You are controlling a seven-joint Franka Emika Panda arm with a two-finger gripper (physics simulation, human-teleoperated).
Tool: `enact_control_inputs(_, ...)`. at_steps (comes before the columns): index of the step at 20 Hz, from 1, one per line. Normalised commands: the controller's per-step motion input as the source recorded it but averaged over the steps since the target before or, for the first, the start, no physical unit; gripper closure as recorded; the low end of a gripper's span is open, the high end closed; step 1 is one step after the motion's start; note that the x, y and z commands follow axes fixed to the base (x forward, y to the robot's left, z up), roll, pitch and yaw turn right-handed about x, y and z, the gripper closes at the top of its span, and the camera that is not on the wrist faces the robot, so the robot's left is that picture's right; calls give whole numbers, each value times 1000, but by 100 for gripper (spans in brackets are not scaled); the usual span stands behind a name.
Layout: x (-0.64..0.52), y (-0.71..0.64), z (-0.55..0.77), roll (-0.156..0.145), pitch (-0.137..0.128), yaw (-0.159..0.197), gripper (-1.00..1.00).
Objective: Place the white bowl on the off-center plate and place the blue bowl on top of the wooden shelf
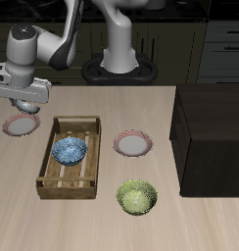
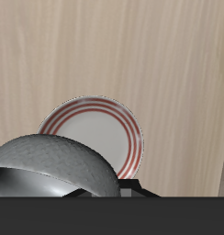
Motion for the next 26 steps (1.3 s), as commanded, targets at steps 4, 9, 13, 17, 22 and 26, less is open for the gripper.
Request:
enact_control_inputs(4, -5, -26, -166, -28, 20, -9, 100)
enact_control_inputs(9, 22, -3, -130, -23, 13, 4, 100)
enact_control_inputs(13, 62, 5, -190, -1, 16, 29, 100)
enact_control_inputs(17, -14, -94, -309, -19, 61, 15, 100)
enact_control_inputs(22, -44, -102, -226, -60, 80, 17, 100)
enact_control_inputs(26, -36, 42, -62, -35, 19, 26, -100)
